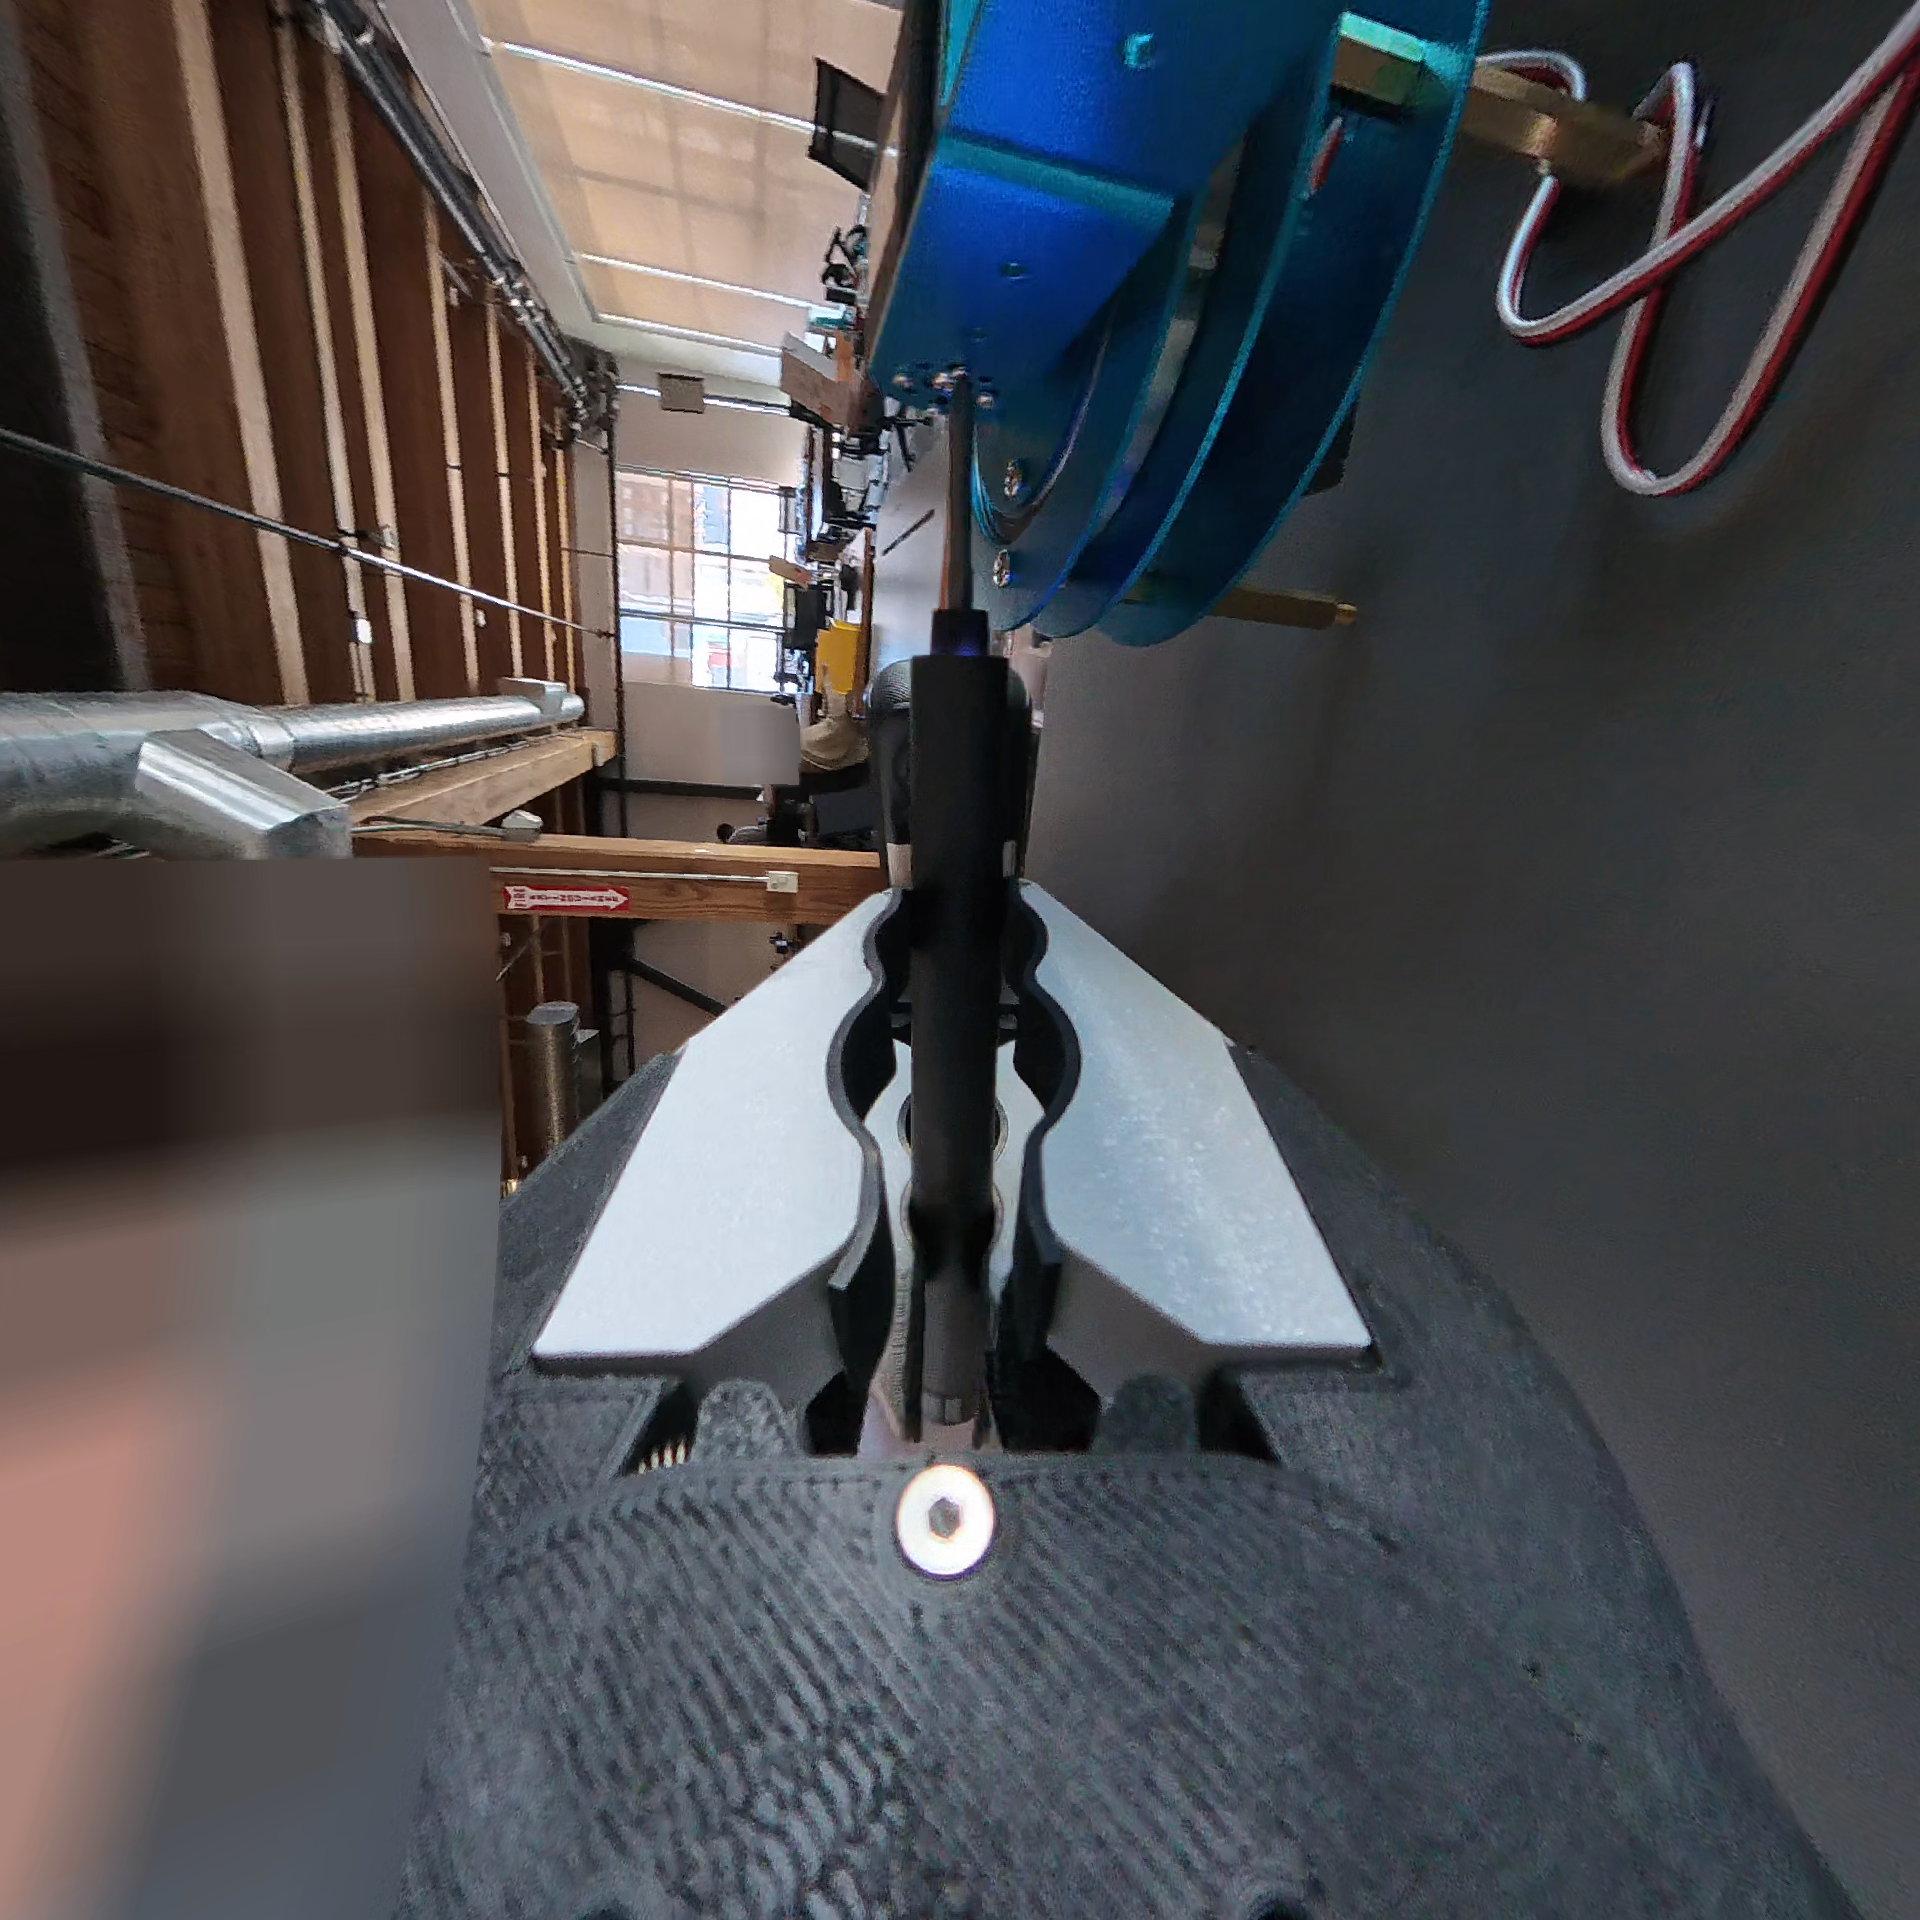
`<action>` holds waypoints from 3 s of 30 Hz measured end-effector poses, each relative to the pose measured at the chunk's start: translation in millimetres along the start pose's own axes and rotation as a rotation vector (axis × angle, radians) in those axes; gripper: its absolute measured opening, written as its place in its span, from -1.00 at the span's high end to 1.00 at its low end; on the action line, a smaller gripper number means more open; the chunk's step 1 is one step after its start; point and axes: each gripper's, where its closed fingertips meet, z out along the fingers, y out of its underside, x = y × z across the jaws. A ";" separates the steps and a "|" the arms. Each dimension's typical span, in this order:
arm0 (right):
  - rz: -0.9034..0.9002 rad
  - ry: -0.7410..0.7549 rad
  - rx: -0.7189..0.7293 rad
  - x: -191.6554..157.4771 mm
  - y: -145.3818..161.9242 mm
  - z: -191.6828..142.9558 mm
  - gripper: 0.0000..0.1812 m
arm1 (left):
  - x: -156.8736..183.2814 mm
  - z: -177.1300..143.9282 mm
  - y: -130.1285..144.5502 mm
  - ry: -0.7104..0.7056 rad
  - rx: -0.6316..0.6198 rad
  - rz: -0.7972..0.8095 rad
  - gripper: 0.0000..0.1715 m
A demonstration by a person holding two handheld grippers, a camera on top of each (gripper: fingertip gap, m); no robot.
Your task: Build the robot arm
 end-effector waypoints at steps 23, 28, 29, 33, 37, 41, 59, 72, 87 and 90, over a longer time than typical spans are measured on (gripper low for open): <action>-0.097 0.080 0.010 0.2 -13.8 -5.6 0.74 | -5.8 -0.4 -12.8 -0.005 0.081 -0.003 0.91; -0.303 0.374 -0.142 7.5 -11.5 -11.5 0.71 | -7.5 3.7 -13.9 -0.009 0.079 0.003 0.91; -0.325 0.406 -0.164 6.1 -11.5 -11.7 0.71 | -7.8 4.2 -14.5 -0.007 0.080 0.003 0.91; -0.336 0.496 -0.220 5.7 -14.4 -11.3 0.73 | -6.7 7.1 -15.7 0.002 0.076 0.004 0.91; -0.286 0.511 -0.264 8.7 -10.8 -6.2 0.79 | -4.8 9.5 -16.8 0.009 0.068 0.006 0.91; -0.245 0.517 -0.272 10.4 -10.0 -5.1 0.80 | -1.6 12.0 -19.7 0.018 0.066 0.008 0.91; -0.220 0.594 -0.300 10.1 -19.7 -7.8 0.80 | 3.7 14.0 -28.8 0.027 0.072 -0.002 0.91; -0.255 0.686 -0.336 12.7 -21.2 -8.8 0.82 | 3.6 17.7 -32.6 0.031 0.076 -0.006 0.91; -0.291 0.721 -0.323 12.7 -27.3 -7.5 0.82 | 6.4 17.3 -37.5 0.051 0.088 -0.008 0.91; -0.240 0.689 -0.304 11.5 -27.9 -7.7 0.82 | 6.8 16.6 -38.1 0.050 0.086 -0.005 0.91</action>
